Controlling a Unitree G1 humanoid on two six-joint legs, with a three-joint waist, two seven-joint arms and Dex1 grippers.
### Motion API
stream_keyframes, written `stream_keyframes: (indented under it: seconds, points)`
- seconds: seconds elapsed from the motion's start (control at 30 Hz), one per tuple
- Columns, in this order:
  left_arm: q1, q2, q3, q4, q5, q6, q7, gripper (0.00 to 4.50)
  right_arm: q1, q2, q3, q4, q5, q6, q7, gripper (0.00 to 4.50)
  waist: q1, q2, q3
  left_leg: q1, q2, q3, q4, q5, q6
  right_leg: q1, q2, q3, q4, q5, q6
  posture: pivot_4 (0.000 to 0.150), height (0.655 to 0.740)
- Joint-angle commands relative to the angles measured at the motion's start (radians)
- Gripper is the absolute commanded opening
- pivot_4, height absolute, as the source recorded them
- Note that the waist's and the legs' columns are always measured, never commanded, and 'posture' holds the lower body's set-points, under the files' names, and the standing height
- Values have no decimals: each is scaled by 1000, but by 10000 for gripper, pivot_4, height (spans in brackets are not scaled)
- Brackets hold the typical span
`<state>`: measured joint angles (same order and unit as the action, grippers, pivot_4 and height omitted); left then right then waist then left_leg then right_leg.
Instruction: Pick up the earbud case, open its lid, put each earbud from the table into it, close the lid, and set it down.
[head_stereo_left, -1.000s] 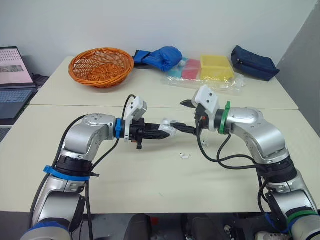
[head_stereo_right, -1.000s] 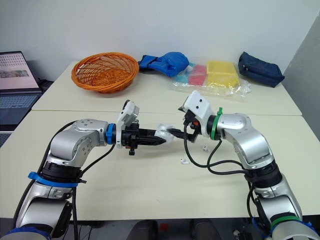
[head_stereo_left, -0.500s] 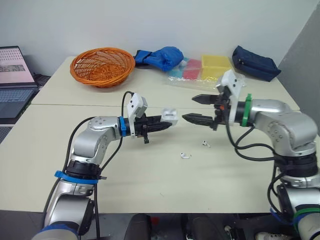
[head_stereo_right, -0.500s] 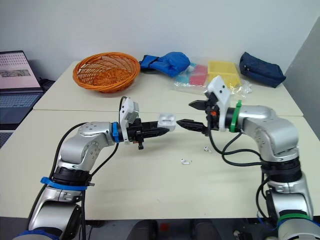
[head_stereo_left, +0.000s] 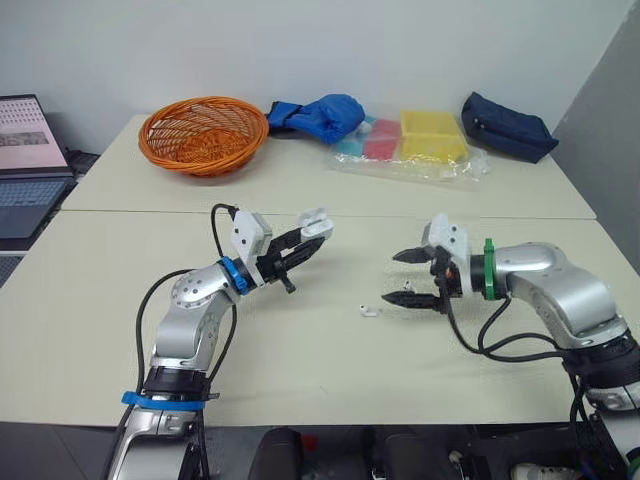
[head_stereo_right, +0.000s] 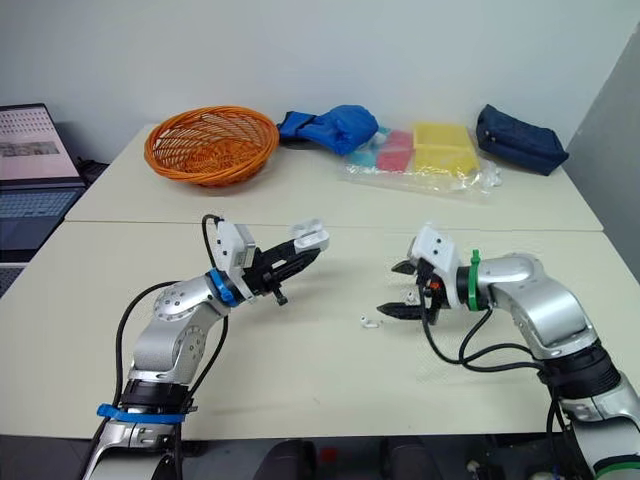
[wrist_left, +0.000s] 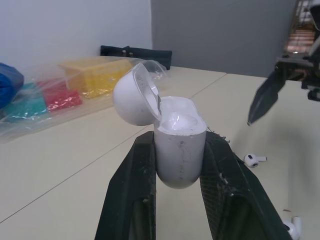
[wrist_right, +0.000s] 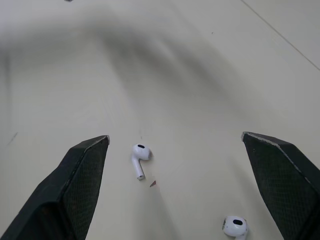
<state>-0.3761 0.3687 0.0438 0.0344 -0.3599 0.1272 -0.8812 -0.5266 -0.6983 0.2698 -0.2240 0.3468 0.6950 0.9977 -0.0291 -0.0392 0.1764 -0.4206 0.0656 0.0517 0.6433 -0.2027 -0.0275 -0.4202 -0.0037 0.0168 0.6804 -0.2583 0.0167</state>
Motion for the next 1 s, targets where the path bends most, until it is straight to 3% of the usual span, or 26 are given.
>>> stream_keyframes:
  seconds: [0.03,0.17,0.5,0.6,0.9,0.93,1.0]
  points:
    - [22,3,3,-75,-25,-12,1,8048,15,35,50,-19,-51,-69,-16,44470,0,0,0,0,0,0,0,0,0,-1,0,0,0,0,0,1500,7400]
    - [52,25,7,-101,-27,-22,-17,8048,36,100,119,62,-168,-194,-78,44470,-1,0,0,0,0,0,0,0,0,0,0,0,0,0,0,1500,7400]
    - [55,34,2,-111,-24,-16,1,8048,93,162,152,141,-242,-268,-86,44470,1,0,0,0,0,1,0,0,0,0,0,0,0,0,0,1500,7400]
    - [56,39,4,-112,-23,-18,-2,8048,89,159,151,181,-266,-278,-93,38488,1,0,0,1,0,0,0,0,0,0,0,0,0,0,0,1500,7400]
    - [46,38,-1,-105,-23,-13,-1,8048,80,174,133,186,-267,-245,-99,6451,1,0,0,4,0,1,1,0,0,2,0,1,0,3,1,1500,7400]
    - [49,38,-4,-104,-22,-14,-4,8048,86,163,124,182,-262,-247,-90,4077,0,0,0,4,0,1,1,0,0,2,0,1,0,3,1,1500,7400]
    - [53,37,-8,-103,-23,-14,-9,8048,99,138,109,170,-254,-252,-71,4138,2,0,0,4,0,1,1,0,0,2,0,1,0,3,1,1500,7400]
